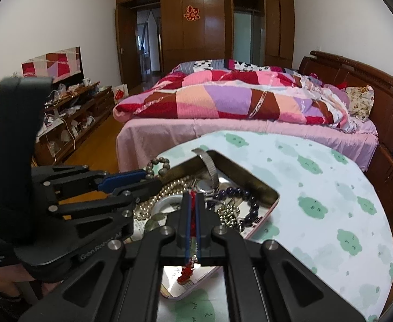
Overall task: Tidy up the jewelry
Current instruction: 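Carry the bead bracelet into the tin with the left gripper while the right carries the coin charm there, then open both grippers to release the bracelet and charm in the tin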
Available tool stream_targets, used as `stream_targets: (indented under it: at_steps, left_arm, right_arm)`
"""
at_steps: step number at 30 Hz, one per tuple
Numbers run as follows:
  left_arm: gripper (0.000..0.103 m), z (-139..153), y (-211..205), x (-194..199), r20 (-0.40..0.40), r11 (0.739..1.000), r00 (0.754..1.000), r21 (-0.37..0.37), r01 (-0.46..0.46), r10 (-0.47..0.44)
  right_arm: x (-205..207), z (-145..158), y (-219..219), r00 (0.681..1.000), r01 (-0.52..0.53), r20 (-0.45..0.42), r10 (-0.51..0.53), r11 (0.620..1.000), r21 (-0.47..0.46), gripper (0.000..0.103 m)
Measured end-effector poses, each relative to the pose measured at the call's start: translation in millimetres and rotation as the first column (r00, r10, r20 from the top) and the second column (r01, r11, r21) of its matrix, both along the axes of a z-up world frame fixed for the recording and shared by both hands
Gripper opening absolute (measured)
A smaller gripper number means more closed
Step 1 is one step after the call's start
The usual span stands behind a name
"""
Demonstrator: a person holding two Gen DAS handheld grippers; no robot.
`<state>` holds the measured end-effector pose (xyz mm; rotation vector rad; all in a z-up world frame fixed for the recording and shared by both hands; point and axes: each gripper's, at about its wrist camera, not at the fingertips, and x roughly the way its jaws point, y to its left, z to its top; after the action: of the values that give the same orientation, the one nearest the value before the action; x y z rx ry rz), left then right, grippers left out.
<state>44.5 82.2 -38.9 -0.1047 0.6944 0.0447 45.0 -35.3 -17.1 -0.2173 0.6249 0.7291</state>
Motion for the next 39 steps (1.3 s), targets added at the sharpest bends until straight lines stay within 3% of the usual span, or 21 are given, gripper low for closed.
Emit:
stream_targets:
  at_steps: [19, 23, 25, 26, 27, 39]
  left_arm:
    - [0.019, -12, 1, 5, -0.036, 1.000, 0.999, -0.016, 0.006, -0.007]
    - [0.040, -10, 1, 5, -0.038, 1.000, 0.999, 0.011, -0.029, 0.030]
    - [0.050, -8, 5, 3, -0.022, 0.999, 0.999, -0.016, -0.029, 0.029]
    - [0.061, -6, 5, 2, -0.015, 0.999, 0.999, -0.023, -0.032, 0.031]
    - [0.069, -3, 6, 0, 0.000, 0.999, 0.999, -0.021, -0.046, 0.046]
    - [0.071, 24, 10, -15, 0.075, 0.997, 0.994, -0.016, -0.076, 0.077]
  right_arm:
    - [10, -28, 10, 0.998, 0.010, -0.062, -0.013, 0.998, -0.058, 0.005]
    - [12, -31, 5, 0.998, 0.026, -0.063, -0.030, 0.998, -0.064, 0.020]
    - [14, -30, 0, 0.997, 0.043, -0.065, -0.047, 0.997, -0.059, 0.035]
    - [14, -29, -3, 0.996, 0.055, -0.061, -0.058, 0.997, -0.051, 0.056]
    - [13, -27, -6, 0.996, 0.068, -0.049, -0.070, 0.997, -0.044, 0.069]
    - [5, 1, -25, 0.992, 0.124, 0.023, -0.124, 0.992, 0.009, 0.075]
